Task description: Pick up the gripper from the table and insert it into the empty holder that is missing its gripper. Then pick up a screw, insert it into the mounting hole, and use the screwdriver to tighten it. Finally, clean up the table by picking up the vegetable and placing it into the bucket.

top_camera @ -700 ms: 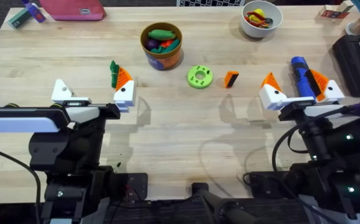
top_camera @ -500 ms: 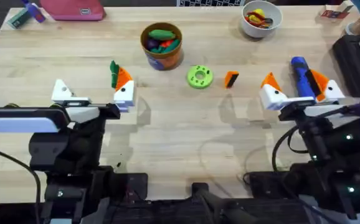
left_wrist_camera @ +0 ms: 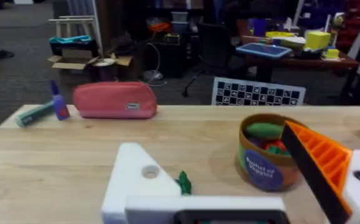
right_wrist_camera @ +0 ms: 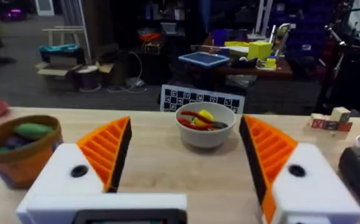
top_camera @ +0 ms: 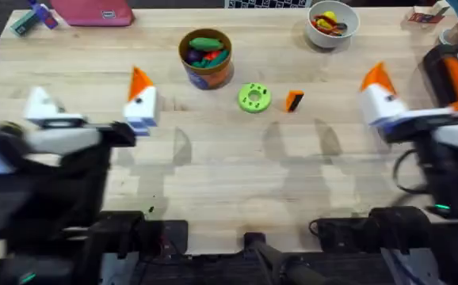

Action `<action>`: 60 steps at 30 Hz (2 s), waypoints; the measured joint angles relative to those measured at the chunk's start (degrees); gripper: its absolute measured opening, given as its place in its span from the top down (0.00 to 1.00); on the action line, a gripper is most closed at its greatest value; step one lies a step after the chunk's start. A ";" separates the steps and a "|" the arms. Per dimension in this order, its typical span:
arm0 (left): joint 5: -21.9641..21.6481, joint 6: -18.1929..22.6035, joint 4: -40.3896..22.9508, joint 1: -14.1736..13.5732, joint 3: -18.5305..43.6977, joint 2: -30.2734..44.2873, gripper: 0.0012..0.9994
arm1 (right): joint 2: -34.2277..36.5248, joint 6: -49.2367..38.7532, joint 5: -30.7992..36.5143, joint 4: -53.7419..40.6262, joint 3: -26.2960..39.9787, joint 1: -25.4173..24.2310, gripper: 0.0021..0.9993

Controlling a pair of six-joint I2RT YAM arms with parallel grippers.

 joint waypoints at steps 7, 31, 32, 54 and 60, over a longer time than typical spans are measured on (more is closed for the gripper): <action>-1.86 -0.02 -17.59 0.00 22.77 17.41 0.01 | 13.86 0.00 -0.05 -19.90 22.25 0.00 0.01; -2.83 0.02 -47.12 0.04 54.99 71.95 0.01 | 58.83 1.35 -0.05 -49.91 50.14 0.00 0.01; -2.81 0.03 -47.29 0.22 55.11 72.68 0.01 | 58.83 1.40 -0.07 -49.91 50.17 0.00 0.01; 0.22 -0.70 -49.97 4.62 68.68 107.44 0.06 | 58.83 1.79 -0.06 -49.91 50.17 0.00 0.01; 1.68 -1.37 -49.82 6.10 68.75 111.27 0.62 | 58.83 1.99 -0.05 -49.91 50.17 0.00 0.01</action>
